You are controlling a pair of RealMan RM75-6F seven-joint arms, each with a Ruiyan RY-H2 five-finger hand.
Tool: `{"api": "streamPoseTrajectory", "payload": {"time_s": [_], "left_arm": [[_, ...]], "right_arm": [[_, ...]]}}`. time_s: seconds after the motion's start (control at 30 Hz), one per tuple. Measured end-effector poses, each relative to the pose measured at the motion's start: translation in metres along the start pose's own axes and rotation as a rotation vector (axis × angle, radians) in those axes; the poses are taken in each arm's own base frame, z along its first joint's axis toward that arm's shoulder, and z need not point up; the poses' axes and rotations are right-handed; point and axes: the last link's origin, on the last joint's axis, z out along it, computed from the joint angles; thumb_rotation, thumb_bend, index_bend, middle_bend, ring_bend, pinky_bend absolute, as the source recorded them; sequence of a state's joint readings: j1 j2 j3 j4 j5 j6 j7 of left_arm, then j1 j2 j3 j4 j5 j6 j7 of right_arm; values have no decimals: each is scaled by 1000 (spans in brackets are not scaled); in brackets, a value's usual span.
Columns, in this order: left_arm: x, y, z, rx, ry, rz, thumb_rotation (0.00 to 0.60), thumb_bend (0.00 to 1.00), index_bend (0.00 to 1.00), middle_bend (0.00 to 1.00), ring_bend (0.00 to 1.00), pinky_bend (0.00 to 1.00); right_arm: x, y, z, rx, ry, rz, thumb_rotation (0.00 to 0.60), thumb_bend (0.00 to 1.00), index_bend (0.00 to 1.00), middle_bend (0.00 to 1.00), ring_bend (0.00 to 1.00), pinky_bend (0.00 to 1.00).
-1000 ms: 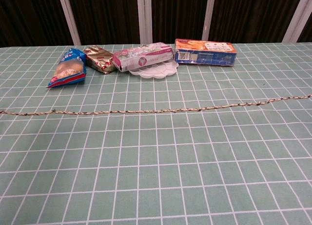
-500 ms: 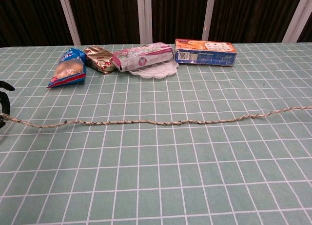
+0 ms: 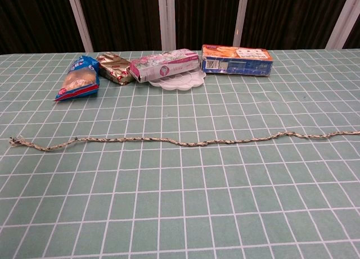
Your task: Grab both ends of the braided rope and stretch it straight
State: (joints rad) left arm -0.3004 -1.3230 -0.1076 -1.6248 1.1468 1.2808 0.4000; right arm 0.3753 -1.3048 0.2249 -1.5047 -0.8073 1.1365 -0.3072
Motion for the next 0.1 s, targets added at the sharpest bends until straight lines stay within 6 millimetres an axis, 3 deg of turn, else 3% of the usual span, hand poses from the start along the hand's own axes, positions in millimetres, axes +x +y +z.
{"api": "streamPoseTrajectory", "payload": {"time_s": [0.1], "left_arm": [[12,-7,-12,-3,25,-47,600,182,162,0,0,0]], "right_arm": [[7,0,-10,42,23,24,600,323,0,0,0,0]]}}
